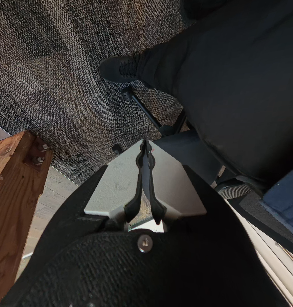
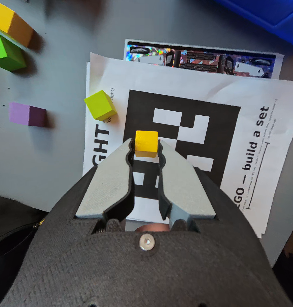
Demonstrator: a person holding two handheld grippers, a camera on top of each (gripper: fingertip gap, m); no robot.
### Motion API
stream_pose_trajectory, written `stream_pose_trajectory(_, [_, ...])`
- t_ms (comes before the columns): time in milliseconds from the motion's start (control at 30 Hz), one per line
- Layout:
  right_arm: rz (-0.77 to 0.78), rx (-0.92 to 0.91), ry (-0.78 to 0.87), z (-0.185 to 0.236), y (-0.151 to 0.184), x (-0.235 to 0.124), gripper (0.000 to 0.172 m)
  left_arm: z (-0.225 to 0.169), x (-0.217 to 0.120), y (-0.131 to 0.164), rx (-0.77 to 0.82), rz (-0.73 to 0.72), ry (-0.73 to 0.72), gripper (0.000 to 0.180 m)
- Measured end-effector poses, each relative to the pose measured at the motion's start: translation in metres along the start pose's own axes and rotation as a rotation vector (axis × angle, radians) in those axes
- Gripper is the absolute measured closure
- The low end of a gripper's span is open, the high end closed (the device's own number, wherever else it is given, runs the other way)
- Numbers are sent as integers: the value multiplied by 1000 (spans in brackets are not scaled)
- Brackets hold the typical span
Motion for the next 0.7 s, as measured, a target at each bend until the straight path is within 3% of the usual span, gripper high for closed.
stream_pose_trajectory(167, [71, 12, -19, -7, 14, 13, 140, -2, 3, 8, -15, 14, 8, 180])
stream_pose_trajectory(467, [-13, -64, -46, 2, -8, 4, 137, -7, 5, 10, -56, -3, 23, 180])
stream_pose_trajectory(700, [-24, -300, -113, 42, -35, 9, 137, -9, 5, 9, -61, -8, 24, 180])
Point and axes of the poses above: each gripper's, where its closed fingertips meet, x out along the fingers, y out of its underside, z = x × y across the jaws, the point moved 2 cm from there along -x, back along the fingers, and after that the axes turned 5 degrees about y, right-handed, at the moved point
